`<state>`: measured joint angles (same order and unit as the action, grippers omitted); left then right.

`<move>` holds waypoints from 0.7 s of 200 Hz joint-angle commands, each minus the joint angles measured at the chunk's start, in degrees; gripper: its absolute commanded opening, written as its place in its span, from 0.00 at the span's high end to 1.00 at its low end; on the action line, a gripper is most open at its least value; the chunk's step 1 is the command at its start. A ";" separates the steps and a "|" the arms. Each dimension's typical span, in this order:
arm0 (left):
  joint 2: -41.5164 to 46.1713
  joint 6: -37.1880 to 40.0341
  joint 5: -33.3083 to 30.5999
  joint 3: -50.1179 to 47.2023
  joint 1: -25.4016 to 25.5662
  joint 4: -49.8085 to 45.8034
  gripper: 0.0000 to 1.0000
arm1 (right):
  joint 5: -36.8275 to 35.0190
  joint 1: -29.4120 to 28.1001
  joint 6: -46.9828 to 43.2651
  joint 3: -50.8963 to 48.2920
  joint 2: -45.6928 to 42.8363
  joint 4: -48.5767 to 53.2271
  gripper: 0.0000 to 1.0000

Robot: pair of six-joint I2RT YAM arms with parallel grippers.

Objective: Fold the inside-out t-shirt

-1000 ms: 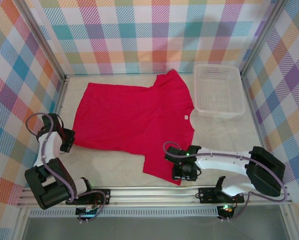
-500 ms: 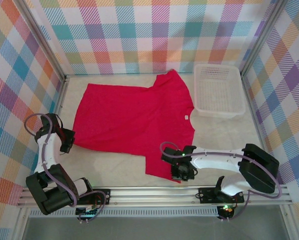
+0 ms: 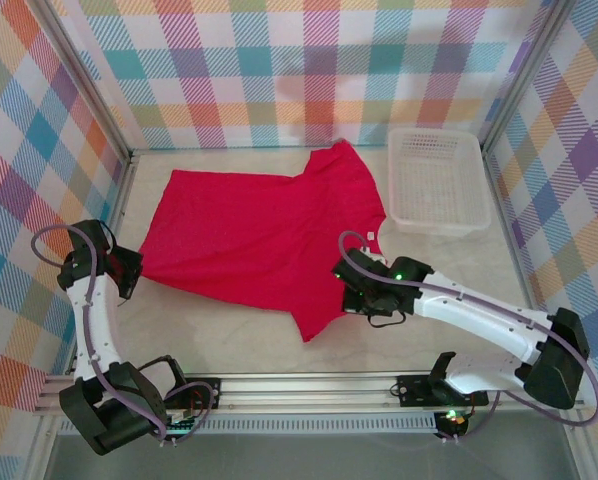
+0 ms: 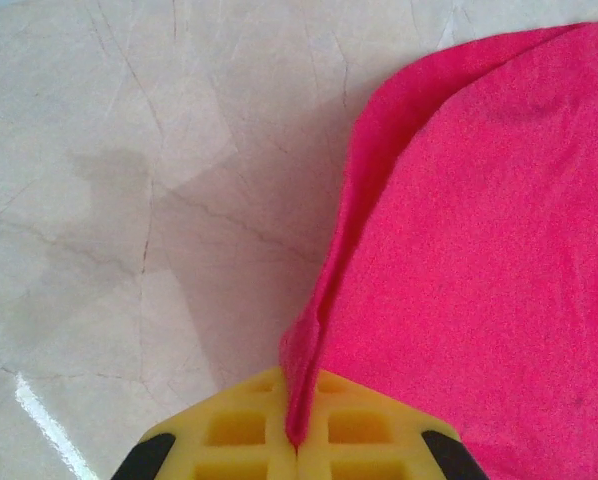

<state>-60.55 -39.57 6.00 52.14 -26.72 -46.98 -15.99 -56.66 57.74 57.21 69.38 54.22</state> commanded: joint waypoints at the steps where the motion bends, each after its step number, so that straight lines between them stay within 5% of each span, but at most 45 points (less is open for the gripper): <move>1: 0.73 0.97 -0.11 0.62 -1.14 -2.16 1.00 | -0.91 0.41 -0.99 -1.21 -0.62 2.85 1.00; 140: 4.12 2.16 0.12 4.20 -1.14 -5.19 1.00 | -4.87 1.29 -3.09 0.10 -4.45 2.14 1.00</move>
<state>-57.67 -38.20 5.98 53.08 -26.72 -50.06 -16.75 -55.88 56.88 55.07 66.98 54.98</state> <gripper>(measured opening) 0.050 0.068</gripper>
